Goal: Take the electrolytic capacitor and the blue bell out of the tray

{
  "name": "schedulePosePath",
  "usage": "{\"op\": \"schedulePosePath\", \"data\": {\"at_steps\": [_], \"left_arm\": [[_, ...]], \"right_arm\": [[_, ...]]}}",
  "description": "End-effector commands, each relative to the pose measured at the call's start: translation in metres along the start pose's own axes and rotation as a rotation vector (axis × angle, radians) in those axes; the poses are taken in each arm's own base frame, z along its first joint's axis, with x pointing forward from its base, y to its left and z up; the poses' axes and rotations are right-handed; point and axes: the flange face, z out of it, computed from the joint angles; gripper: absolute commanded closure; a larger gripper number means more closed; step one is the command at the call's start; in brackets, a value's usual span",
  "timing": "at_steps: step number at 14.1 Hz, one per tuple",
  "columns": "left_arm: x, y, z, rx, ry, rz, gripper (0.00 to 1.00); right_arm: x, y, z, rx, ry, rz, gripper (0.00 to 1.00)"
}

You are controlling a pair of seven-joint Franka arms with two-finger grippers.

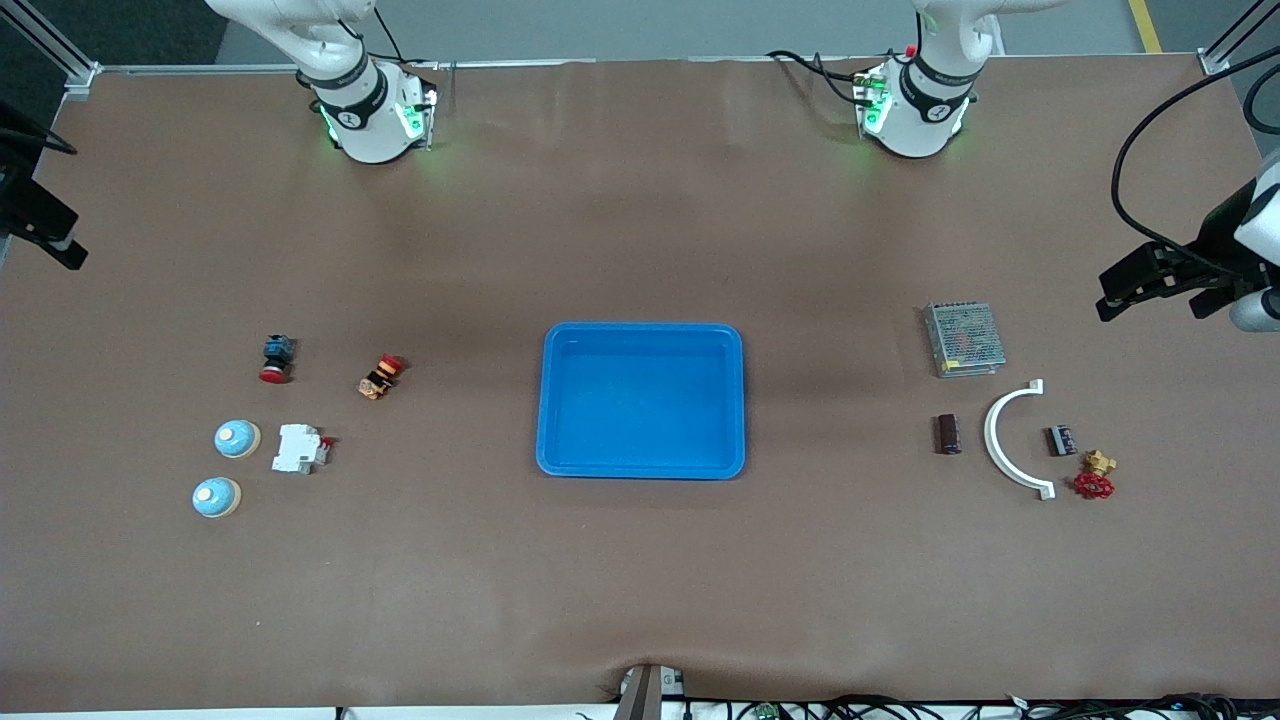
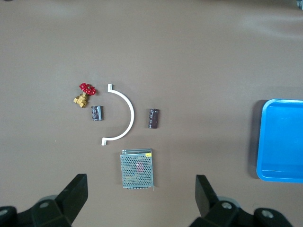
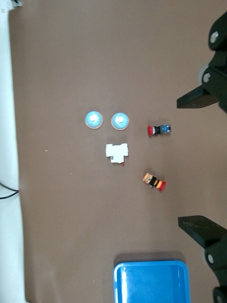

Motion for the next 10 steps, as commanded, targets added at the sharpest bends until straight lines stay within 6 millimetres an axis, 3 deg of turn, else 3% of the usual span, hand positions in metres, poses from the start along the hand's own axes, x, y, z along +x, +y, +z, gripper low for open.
{"op": "schedulePosePath", "data": {"at_steps": [1,10], "left_arm": [[-0.004,-0.0015,-0.0038,-0.011,-0.005,0.0,0.0],[-0.0034,-0.0024,-0.003,-0.011,-0.005,-0.002,0.0]], "right_arm": [[0.0039,0.0074,0.0134,0.014,-0.046,0.027,0.0],[0.0085,0.0064,0.0138,0.008,-0.014,0.017,0.0]]}}
